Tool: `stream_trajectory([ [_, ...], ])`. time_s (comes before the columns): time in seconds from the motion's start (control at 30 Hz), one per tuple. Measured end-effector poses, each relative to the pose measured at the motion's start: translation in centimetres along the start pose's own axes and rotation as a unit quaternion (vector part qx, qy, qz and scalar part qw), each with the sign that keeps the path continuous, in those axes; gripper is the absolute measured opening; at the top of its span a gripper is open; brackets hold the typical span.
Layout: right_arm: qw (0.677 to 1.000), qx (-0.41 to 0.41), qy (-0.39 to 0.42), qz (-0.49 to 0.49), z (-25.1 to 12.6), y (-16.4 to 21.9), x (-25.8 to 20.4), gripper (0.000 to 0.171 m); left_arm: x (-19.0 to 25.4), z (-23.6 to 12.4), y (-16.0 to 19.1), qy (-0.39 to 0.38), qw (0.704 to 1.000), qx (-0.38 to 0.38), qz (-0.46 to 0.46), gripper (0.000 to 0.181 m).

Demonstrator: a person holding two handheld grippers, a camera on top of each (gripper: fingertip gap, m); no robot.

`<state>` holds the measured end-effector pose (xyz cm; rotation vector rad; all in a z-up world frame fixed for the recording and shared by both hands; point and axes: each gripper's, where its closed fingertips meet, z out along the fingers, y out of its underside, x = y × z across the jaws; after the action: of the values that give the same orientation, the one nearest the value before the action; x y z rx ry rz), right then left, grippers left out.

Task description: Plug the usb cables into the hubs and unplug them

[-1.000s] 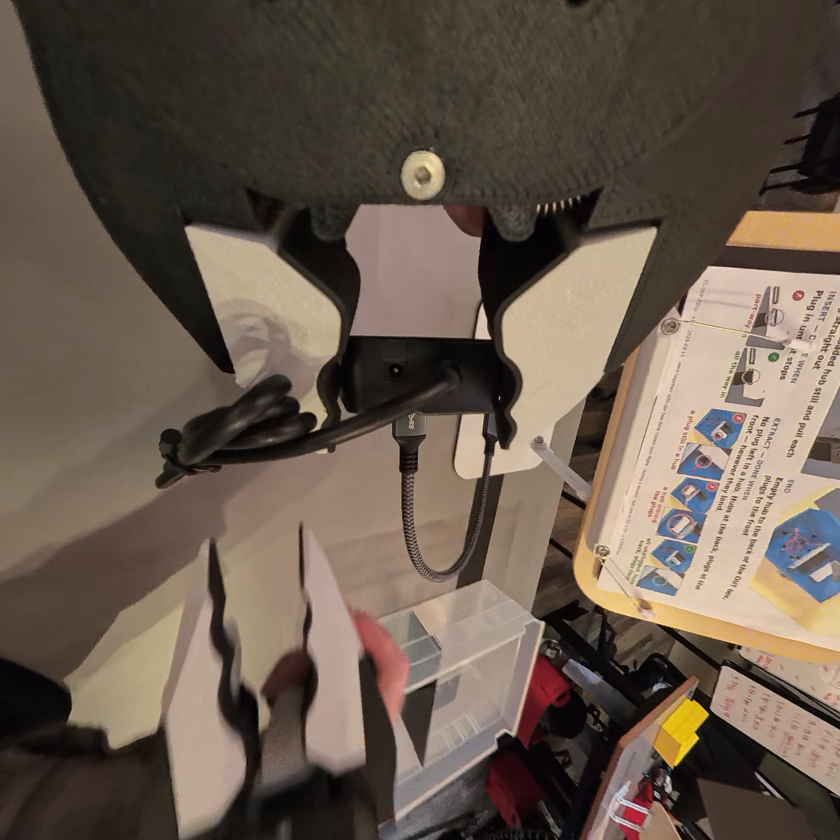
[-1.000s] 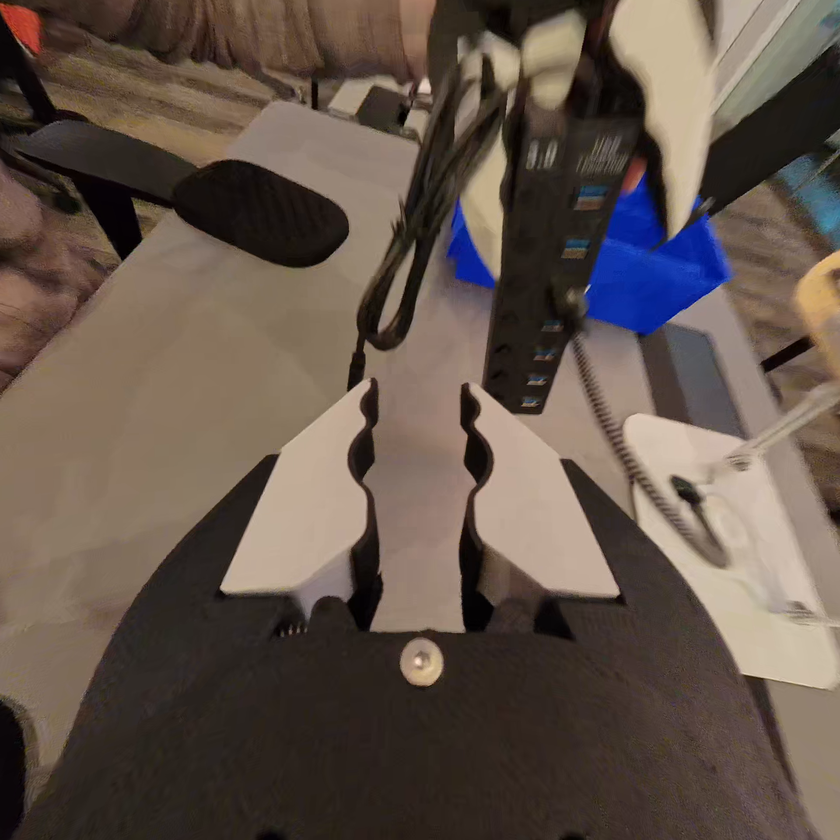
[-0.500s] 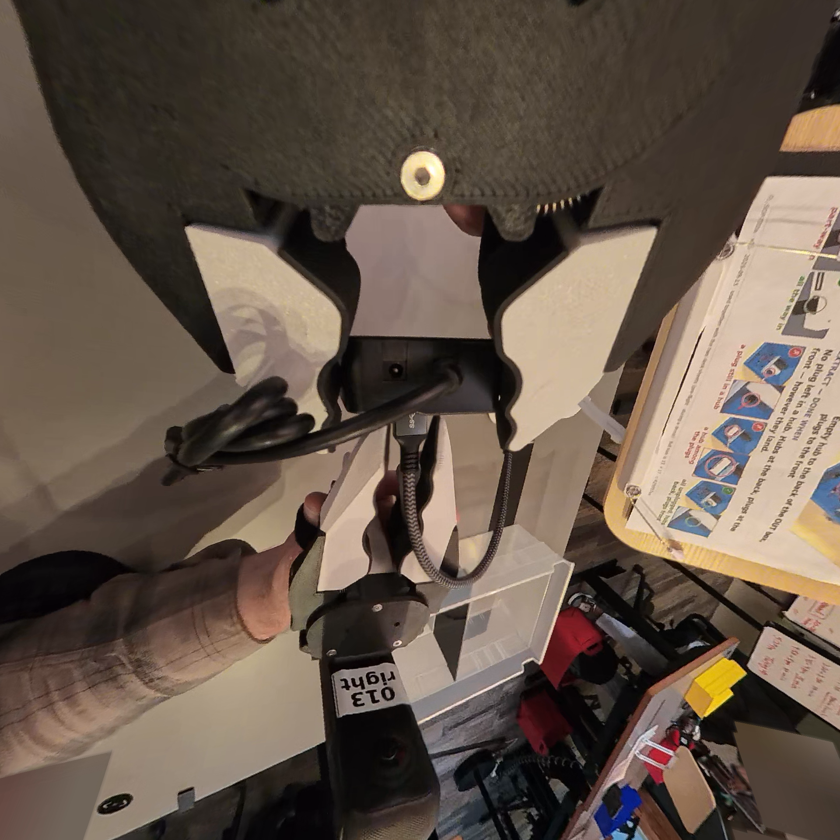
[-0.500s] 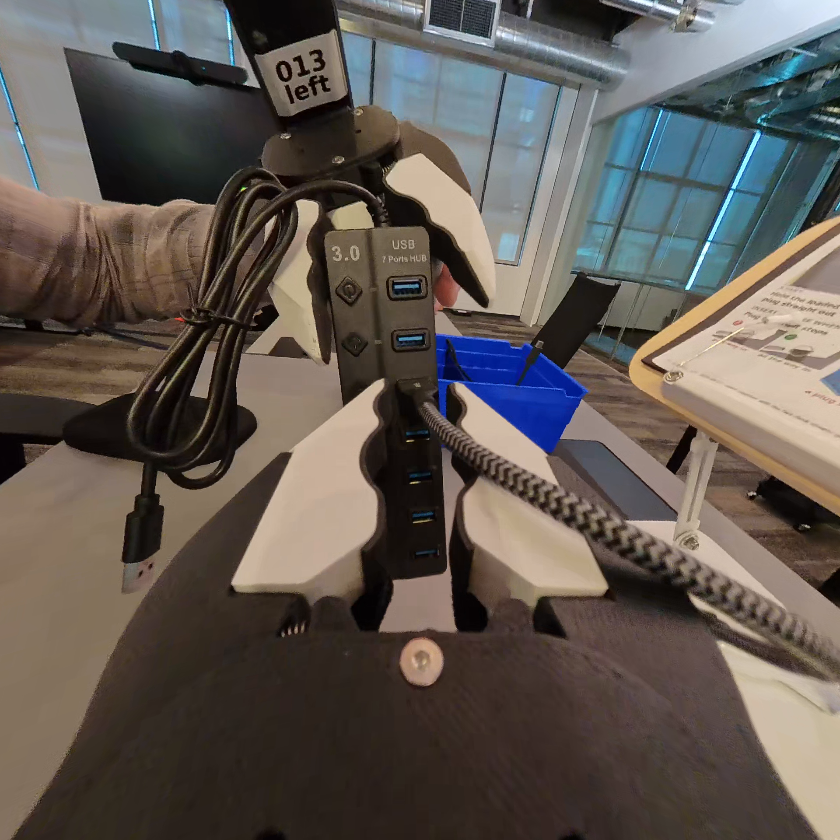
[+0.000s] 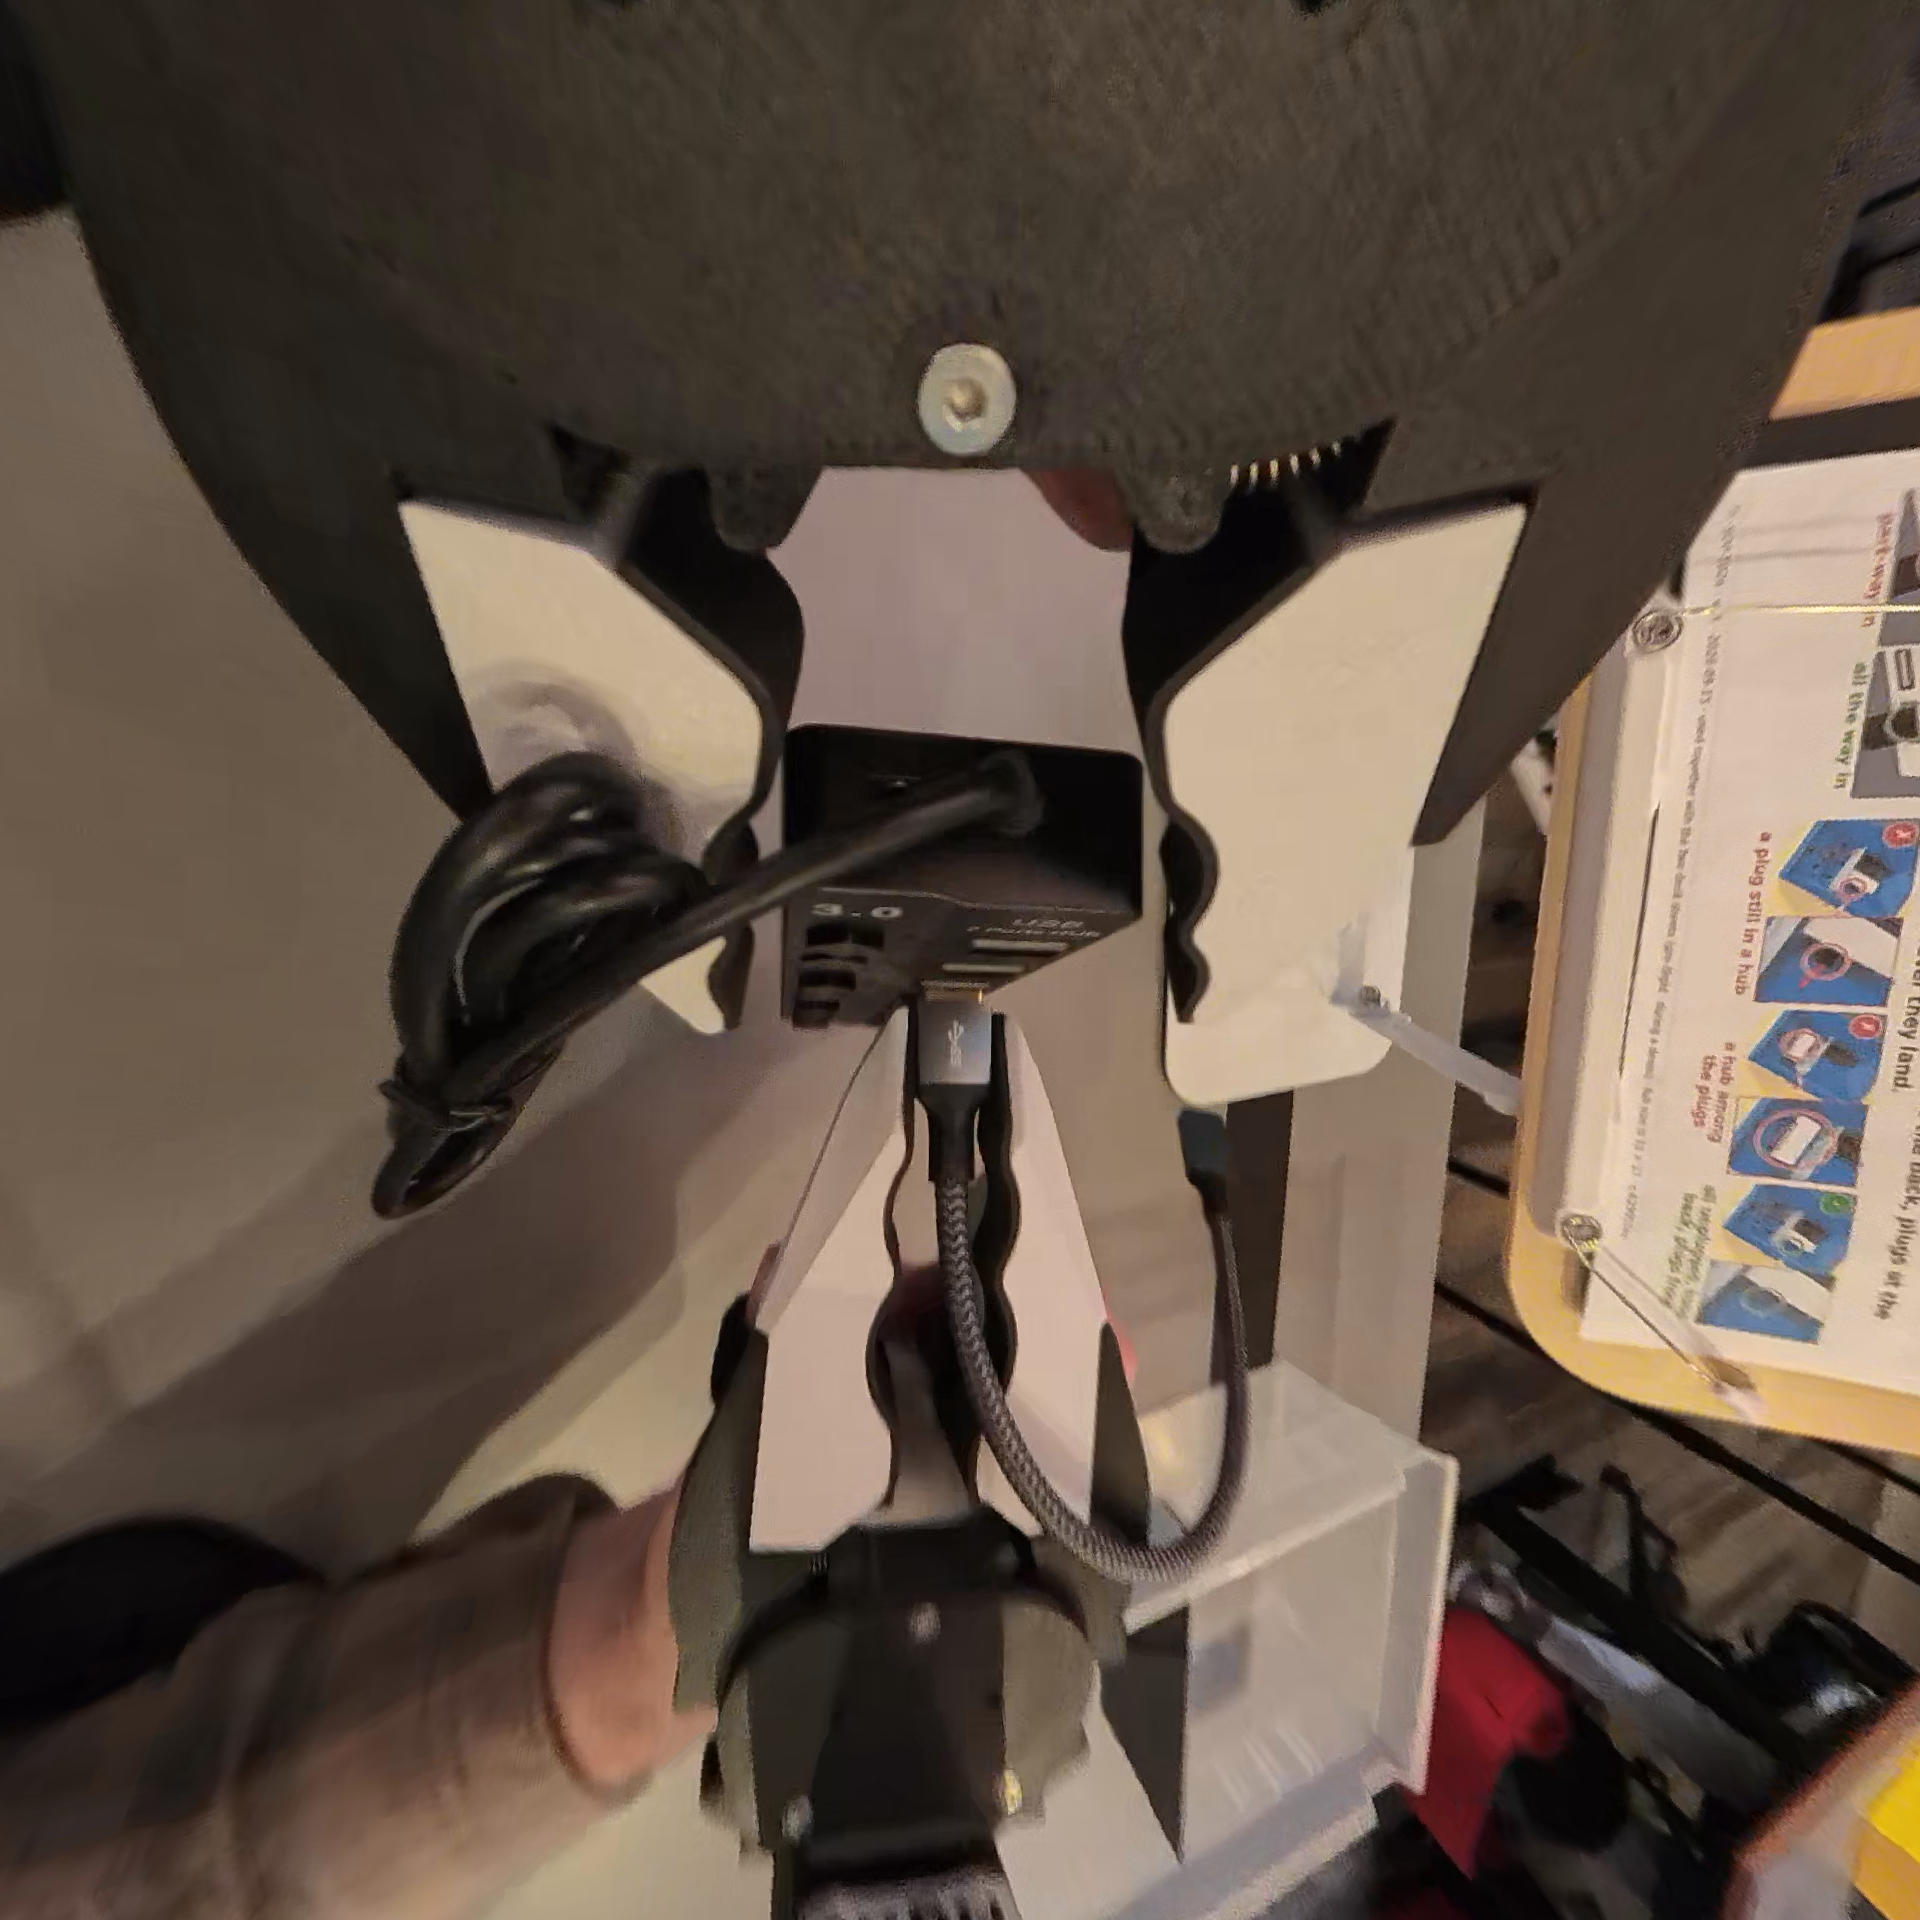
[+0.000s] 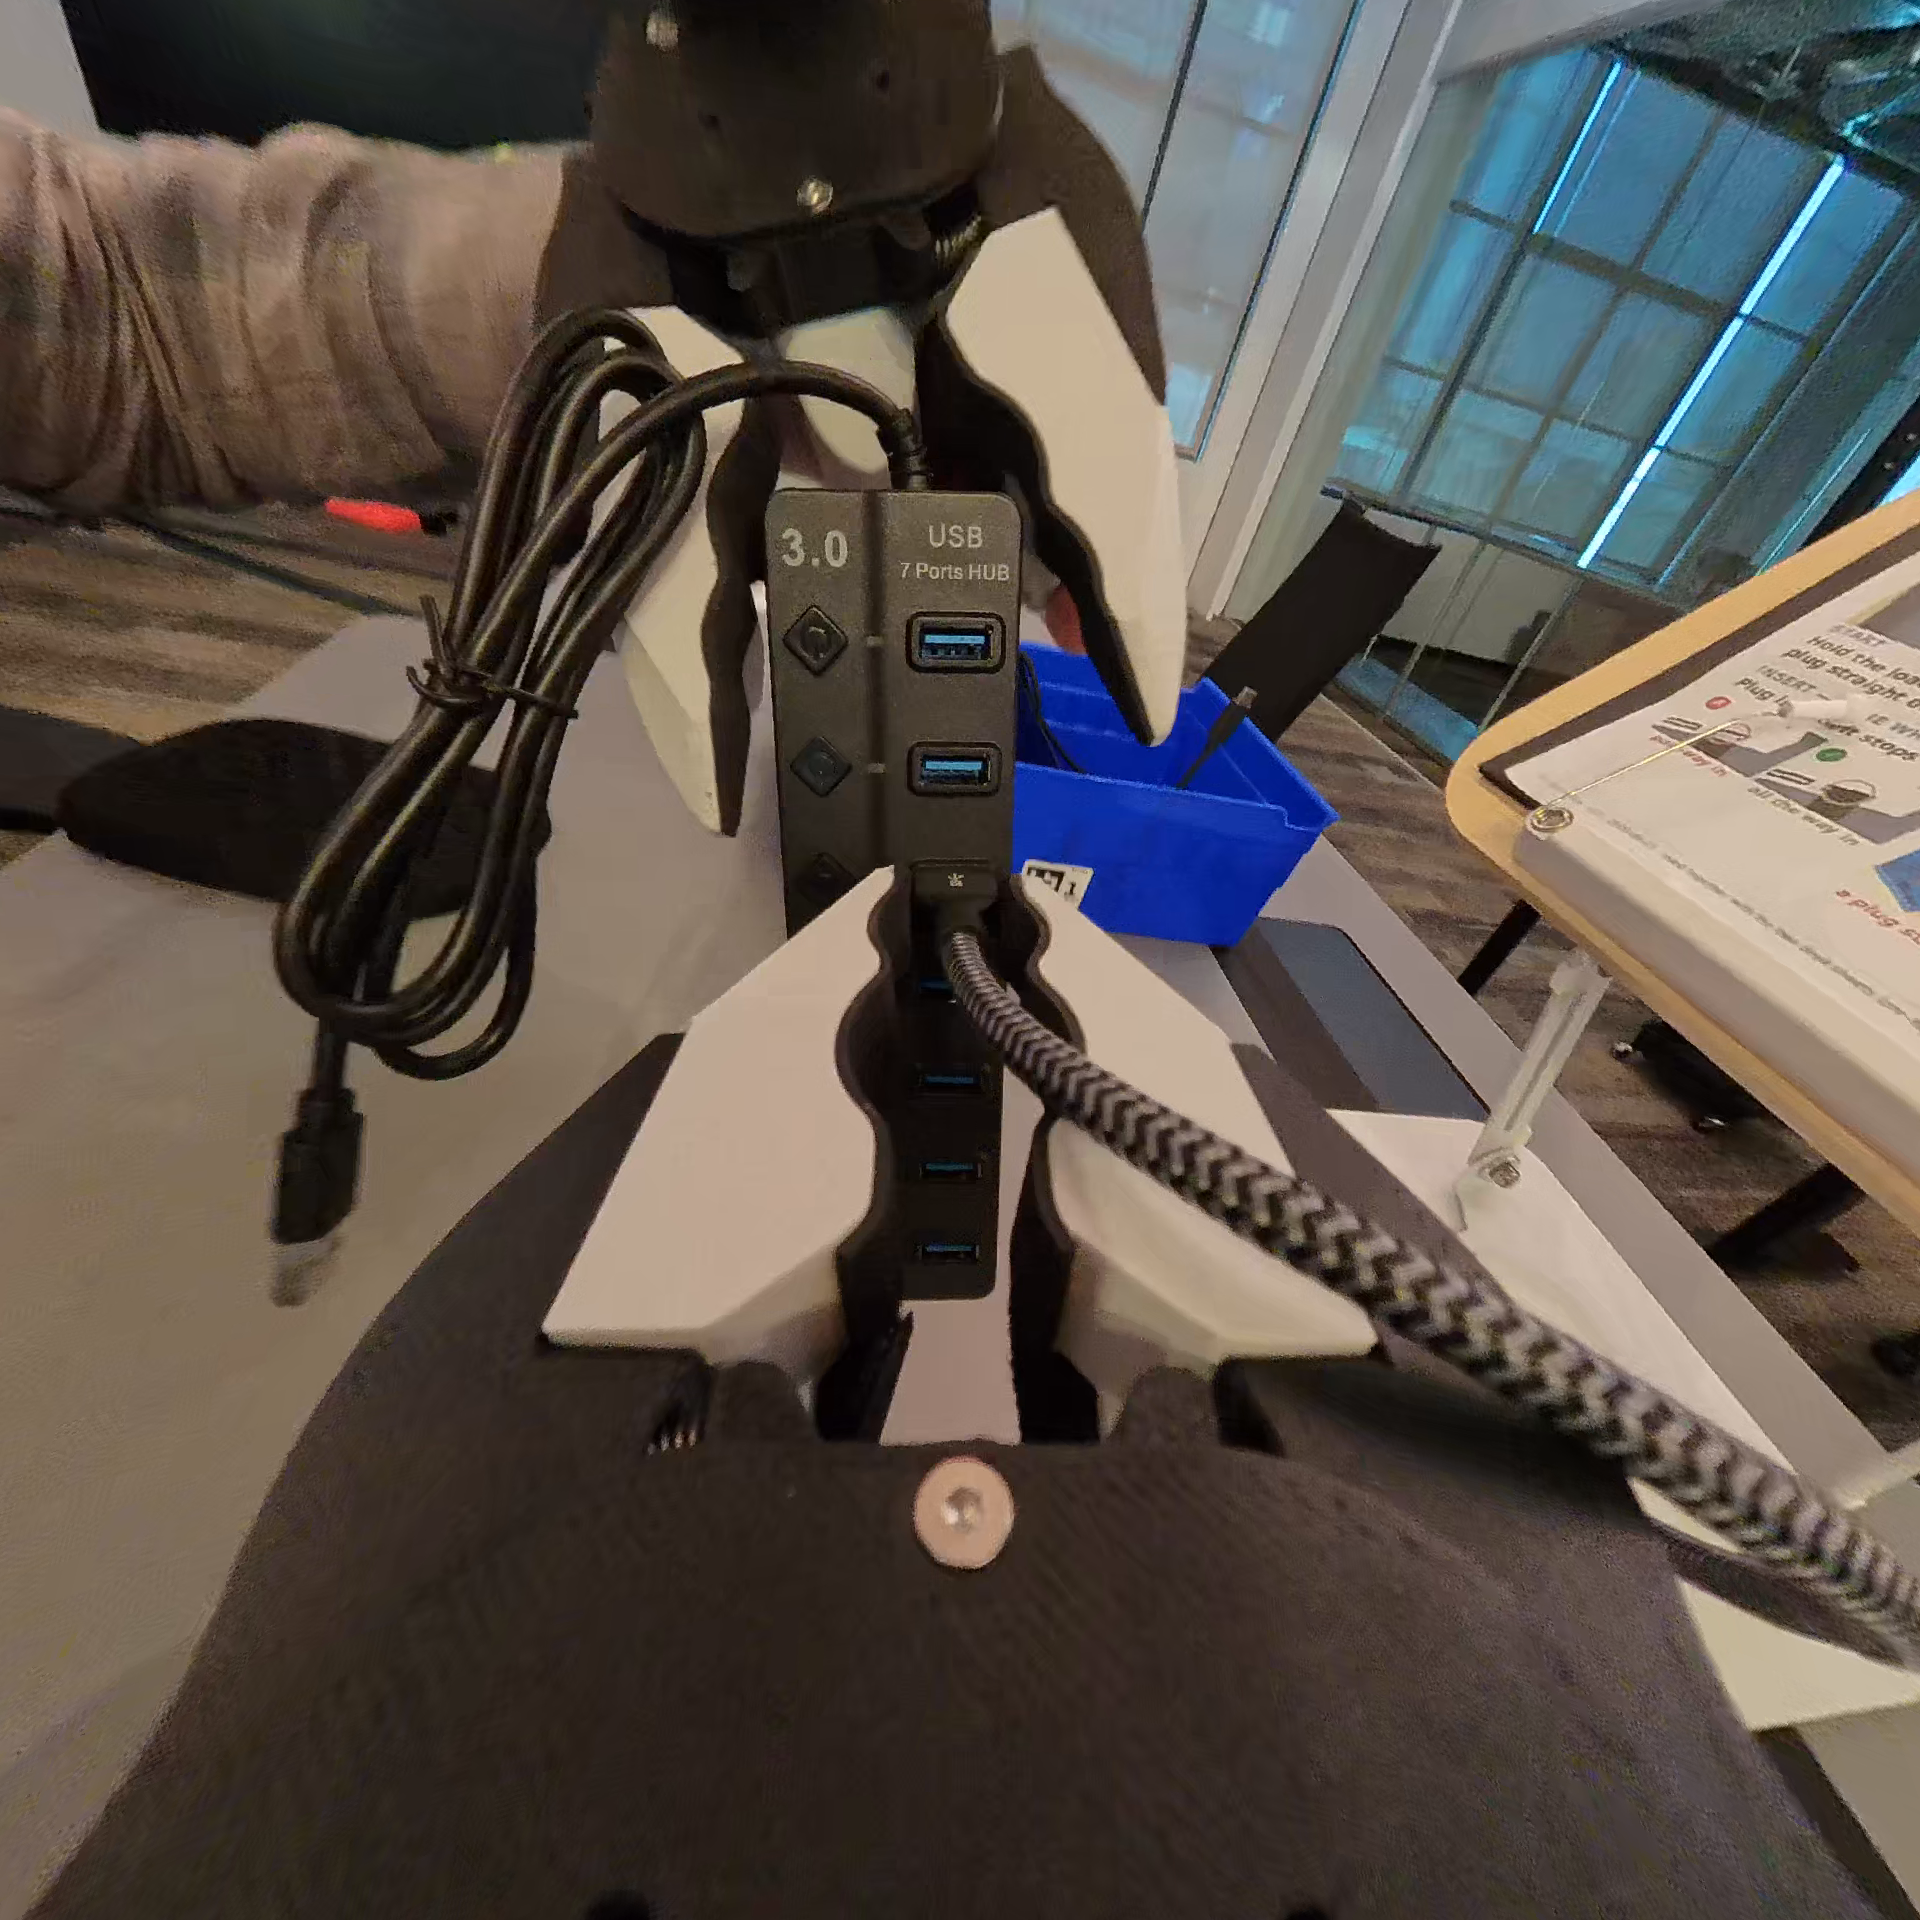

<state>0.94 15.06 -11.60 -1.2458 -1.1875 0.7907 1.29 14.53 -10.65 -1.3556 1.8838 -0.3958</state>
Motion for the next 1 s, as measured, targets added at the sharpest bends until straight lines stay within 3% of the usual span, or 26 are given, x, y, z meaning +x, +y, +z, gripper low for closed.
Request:
stream_trajectory([
  [0.1, 1.000, -0.022, 0.003, -0.010, 0.2, 0.5, -0.1, 0.014, 0.4, 0.3, 1.3, -0.001, 0.997, -0.065, 0.039, 0.086],
  [0.33, 0.999, -0.044, 0.011, -0.019, 0.6, 0.7, -0.1, 0.014, 0.5, 1.0, 2.4, -0.005, 0.986, -0.146, 0.079, 0.072],
  [1.0, 0.999, -0.026, 0.014, -0.026, 1.1, 1.4, -0.2, 0.014, 0.4, 1.1, 3.9, 0.008, 0.989, -0.146, 0.027, 0.070],
])
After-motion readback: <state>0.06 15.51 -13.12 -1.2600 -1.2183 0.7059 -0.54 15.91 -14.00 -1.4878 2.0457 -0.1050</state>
